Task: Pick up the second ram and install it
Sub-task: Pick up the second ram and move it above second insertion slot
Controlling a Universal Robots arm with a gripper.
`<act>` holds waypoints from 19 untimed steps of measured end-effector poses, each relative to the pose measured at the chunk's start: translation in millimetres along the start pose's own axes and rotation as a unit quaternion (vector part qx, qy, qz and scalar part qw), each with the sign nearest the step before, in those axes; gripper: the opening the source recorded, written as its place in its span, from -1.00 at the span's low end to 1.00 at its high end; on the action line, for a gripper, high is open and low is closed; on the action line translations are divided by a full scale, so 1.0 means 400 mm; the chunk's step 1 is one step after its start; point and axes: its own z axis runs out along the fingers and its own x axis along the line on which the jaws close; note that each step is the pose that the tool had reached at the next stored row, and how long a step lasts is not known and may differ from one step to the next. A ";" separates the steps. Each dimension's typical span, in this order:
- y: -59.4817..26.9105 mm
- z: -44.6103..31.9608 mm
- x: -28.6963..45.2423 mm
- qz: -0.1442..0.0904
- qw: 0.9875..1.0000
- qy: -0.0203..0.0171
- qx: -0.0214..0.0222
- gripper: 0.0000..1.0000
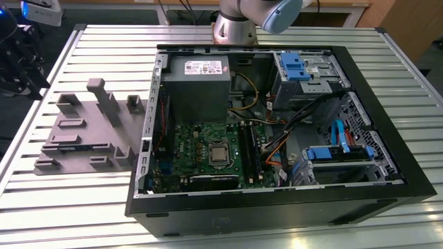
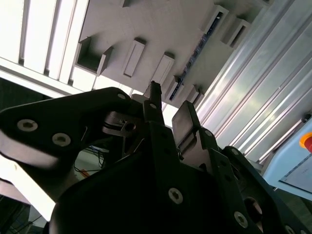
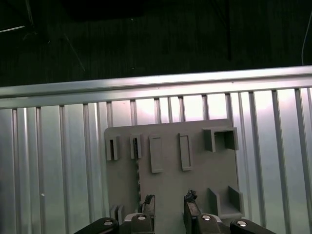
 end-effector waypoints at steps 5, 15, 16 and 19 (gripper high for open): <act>0.000 0.004 0.000 0.000 1.000 0.000 0.000 -0.26; 0.000 0.013 0.000 0.000 1.000 0.000 0.000 -0.26; 0.000 0.014 0.000 0.000 1.000 0.000 0.000 -0.26; 0.000 0.016 0.000 0.000 1.000 0.000 0.000 -0.26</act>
